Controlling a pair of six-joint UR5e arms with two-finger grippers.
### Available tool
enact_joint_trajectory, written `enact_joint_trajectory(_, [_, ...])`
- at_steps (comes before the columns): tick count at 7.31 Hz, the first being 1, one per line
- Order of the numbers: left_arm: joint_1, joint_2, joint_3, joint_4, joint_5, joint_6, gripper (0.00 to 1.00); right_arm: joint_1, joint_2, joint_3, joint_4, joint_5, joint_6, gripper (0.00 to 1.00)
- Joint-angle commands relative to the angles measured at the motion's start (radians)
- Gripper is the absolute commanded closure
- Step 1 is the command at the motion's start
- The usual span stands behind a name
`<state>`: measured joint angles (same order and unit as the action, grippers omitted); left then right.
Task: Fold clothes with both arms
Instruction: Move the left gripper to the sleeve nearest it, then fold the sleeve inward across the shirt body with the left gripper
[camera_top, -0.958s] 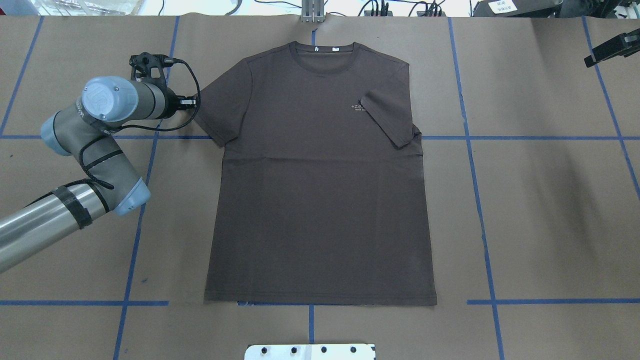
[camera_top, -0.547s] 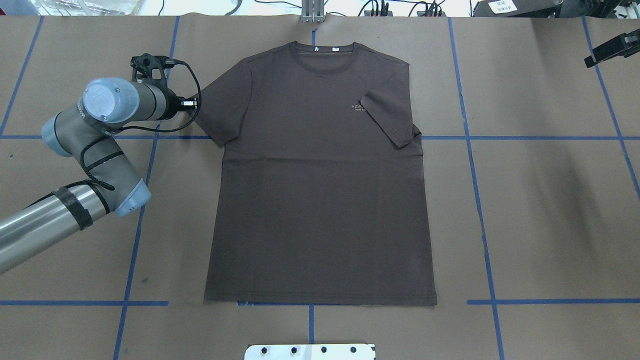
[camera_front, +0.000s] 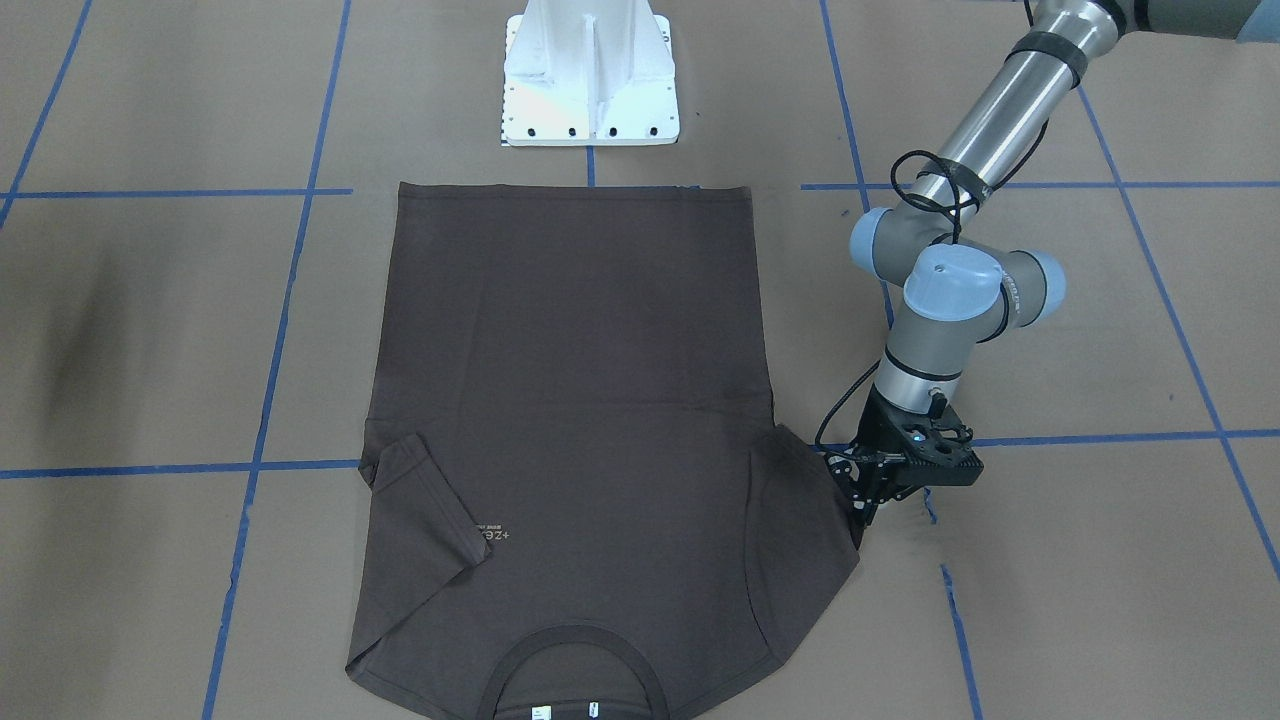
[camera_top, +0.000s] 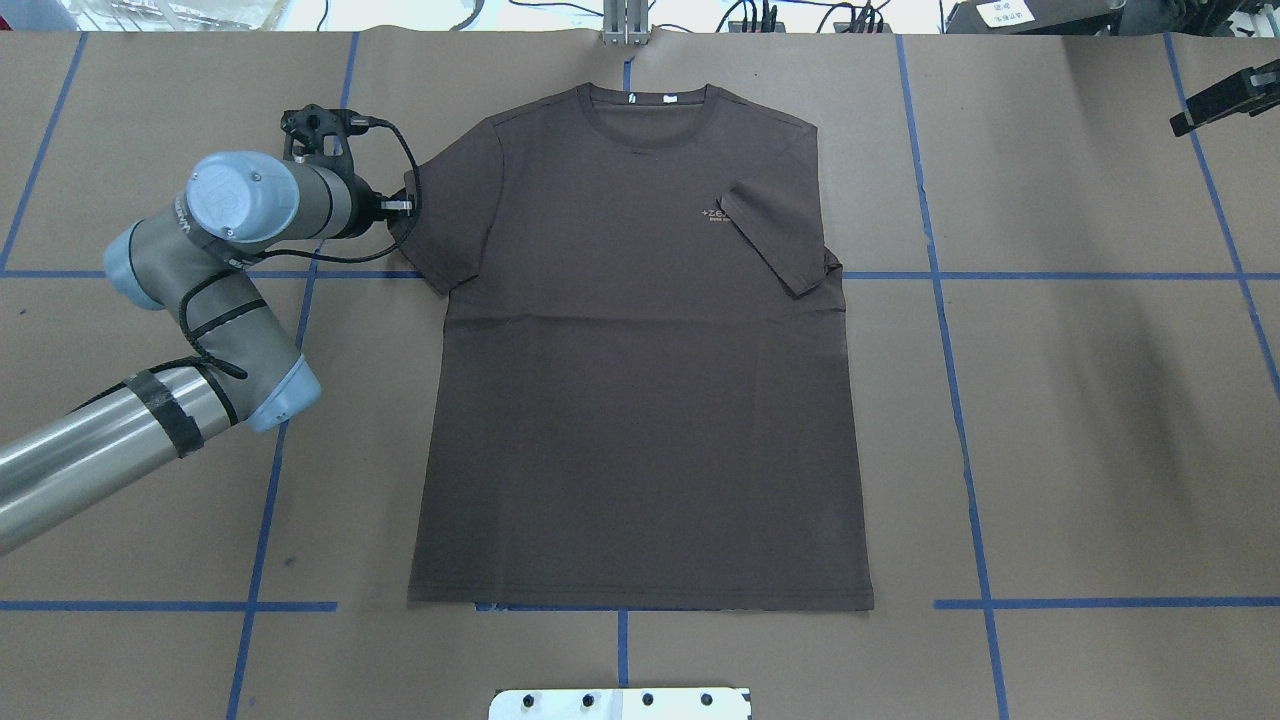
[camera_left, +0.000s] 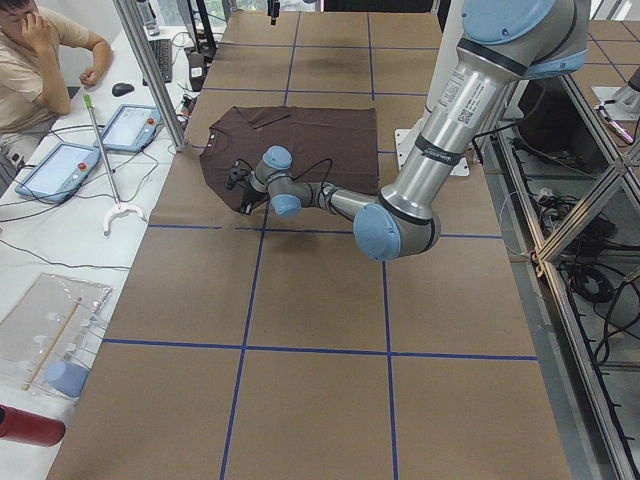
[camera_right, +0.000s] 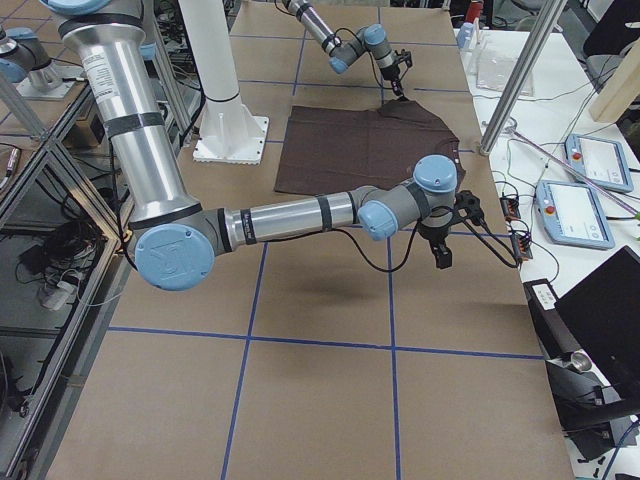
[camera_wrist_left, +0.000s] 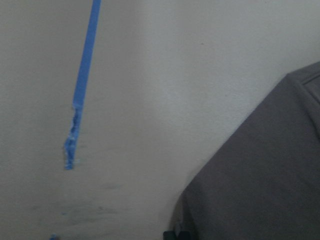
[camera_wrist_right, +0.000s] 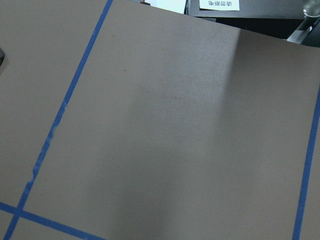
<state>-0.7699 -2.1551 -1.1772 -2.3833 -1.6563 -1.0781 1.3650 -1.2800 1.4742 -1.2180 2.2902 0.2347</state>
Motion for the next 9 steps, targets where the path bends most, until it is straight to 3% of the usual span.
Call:
enact_joint_trajectory(1, [0.0,-0.086,-0.034,0.16,-0.002,-0.011,1.0,-0.001,0.001,0.0,0.0,0.0,0.002,0.0])
enact_joint_trajectory(4, [0.03,-0.192,-0.061,0.347,-0.002,-0.075,1.0,-0.001,0.005,0.001,-0.002,-0.002,0.002,0.0])
enact_joint_trajectory(8, [0.06,-0.229,-0.028,0.355,0.0,-0.083,1.0,-0.001,0.005,0.003,0.002,-0.006,0.009,0.0])
enact_joint_trajectory(9, [0.06,-0.233,-0.028,0.355,-0.003,-0.071,0.23,-0.003,0.002,0.005,0.005,-0.005,0.014,0.0])
